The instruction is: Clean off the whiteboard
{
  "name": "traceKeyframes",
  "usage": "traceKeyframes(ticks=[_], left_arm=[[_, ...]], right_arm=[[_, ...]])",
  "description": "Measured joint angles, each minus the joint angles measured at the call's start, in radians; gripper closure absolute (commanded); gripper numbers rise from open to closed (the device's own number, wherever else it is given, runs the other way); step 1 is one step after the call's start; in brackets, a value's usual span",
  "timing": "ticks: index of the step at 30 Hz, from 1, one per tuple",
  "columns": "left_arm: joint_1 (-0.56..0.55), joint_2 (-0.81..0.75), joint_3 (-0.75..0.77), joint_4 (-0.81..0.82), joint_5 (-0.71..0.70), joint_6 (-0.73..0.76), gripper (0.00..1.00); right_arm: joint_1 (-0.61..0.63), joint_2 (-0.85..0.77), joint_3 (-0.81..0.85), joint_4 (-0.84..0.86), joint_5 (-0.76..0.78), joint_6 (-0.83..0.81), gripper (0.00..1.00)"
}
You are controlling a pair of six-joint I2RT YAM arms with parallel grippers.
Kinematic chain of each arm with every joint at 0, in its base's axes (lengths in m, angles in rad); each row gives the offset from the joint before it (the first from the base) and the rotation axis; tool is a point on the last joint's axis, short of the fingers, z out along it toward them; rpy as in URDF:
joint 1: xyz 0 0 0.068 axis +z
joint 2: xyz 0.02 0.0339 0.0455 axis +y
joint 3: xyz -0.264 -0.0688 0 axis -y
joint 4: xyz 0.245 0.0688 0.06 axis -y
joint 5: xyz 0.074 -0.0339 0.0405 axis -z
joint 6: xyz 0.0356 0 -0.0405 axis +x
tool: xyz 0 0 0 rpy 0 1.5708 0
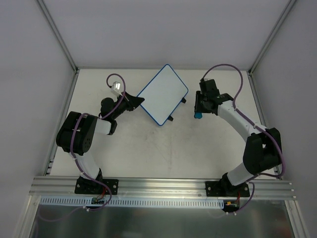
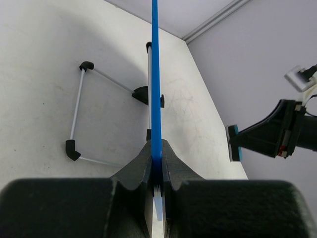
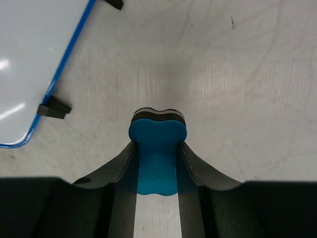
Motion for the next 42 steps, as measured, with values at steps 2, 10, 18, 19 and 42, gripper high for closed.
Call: traceKeyframes(ticks=[2, 10, 18, 19, 42], left_arm=[[0.0, 0.001, 0.0, 0.005, 0.002, -0.002, 1.0], [0.002, 0.002, -0.016, 0.029, 0.003, -0.008, 1.0], [0.003, 0.002, -0.025, 0.04, 0.003, -0.013, 0.99], [0.003, 0.002, -0.025, 0.04, 0.003, -0.014, 0.99], [0.01, 0.006, -0.025, 0.041, 0.012, -0.024, 0.85]], right_arm=[[-0.008, 0.001, -0.023, -0.029, -0.005, -0.013, 1.0], [-0.072, 0.095, -0.035, -0.074, -0.038, -0.04, 0.99], [-0.107, 0.201, -0.03, -0.089, -0.042, -0.087, 0.99], [-0.109, 0.206, -0.028, -0.09, -0.042, -0.093, 0.99], [-0.136, 0.271, 0.013, -0.077, -0.092, -0.157, 0.04]])
